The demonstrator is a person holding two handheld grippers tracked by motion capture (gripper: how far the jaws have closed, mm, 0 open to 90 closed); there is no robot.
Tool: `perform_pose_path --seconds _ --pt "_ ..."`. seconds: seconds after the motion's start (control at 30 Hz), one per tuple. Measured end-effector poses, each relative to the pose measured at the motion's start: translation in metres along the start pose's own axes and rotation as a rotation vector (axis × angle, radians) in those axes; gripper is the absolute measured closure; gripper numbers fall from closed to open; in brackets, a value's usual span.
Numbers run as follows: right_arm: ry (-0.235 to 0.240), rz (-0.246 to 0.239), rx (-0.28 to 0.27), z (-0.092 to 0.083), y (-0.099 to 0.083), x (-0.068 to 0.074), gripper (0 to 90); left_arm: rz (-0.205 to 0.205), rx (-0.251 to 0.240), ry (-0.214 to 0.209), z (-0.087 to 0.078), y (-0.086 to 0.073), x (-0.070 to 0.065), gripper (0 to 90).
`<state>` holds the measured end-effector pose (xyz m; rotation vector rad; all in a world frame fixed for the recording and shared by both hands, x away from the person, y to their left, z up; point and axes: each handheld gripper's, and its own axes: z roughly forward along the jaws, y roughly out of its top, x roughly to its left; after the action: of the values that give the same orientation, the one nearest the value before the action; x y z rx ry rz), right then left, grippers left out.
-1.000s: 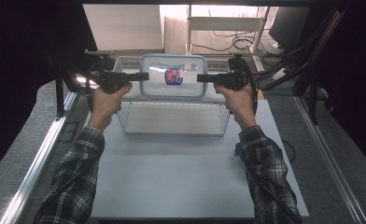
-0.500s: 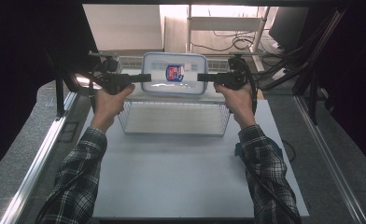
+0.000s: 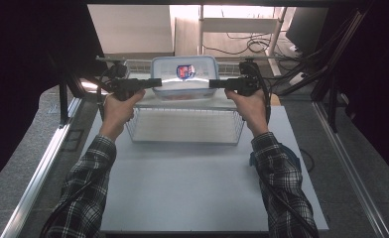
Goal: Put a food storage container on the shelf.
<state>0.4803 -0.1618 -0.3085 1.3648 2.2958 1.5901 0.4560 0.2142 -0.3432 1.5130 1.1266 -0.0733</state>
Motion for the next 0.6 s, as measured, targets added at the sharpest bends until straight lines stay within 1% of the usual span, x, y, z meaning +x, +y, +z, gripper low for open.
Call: perform_pose_path --seconds 0.03,0.07,0.17,0.27,0.33,0.37,0.43,0.53,0.6 --pt "-0.003 -0.001 -0.001 -0.0002 -0.0002 0.0005 45.2 0.015 -0.013 0.033 -0.0009 0.0006 -0.0018 34.0" --pt "-0.007 0.001 -0.004 -0.0005 -0.0005 0.0011 45.2 0.030 -0.018 0.054 -0.0015 0.0014 -0.0030 32.4" --pt "-0.015 0.004 -0.011 -0.0014 -0.0008 0.0029 44.8 0.034 -0.017 0.059 -0.0013 0.0017 -0.0035 32.5" --pt "-0.011 0.029 -0.008 -0.0016 -0.0012 0.0033 44.1 0.038 -0.025 0.071 -0.0032 0.0026 -0.0032 34.2" --pt "-0.010 0.037 -0.008 -0.0015 -0.0017 0.0038 43.7 0.038 -0.026 0.068 -0.0035 0.0027 -0.0032 35.9" --pt "-0.009 0.048 -0.011 -0.0015 -0.0027 0.0044 43.5 0.037 -0.027 0.060 -0.0036 0.0029 -0.0034 39.1" --pt "-0.010 0.051 -0.014 -0.0019 -0.0033 0.0045 43.5 0.039 -0.027 0.054 -0.0038 0.0030 -0.0042 42.9" --pt "-0.015 0.064 -0.014 -0.0025 -0.0042 0.0057 43.4 0.048 -0.015 0.053 -0.0040 0.0036 -0.0059 44.8" --pt "-0.021 0.061 -0.015 -0.0027 -0.0040 0.0063 43.0 0.053 -0.011 0.056 -0.0040 0.0033 -0.0068 44.8"
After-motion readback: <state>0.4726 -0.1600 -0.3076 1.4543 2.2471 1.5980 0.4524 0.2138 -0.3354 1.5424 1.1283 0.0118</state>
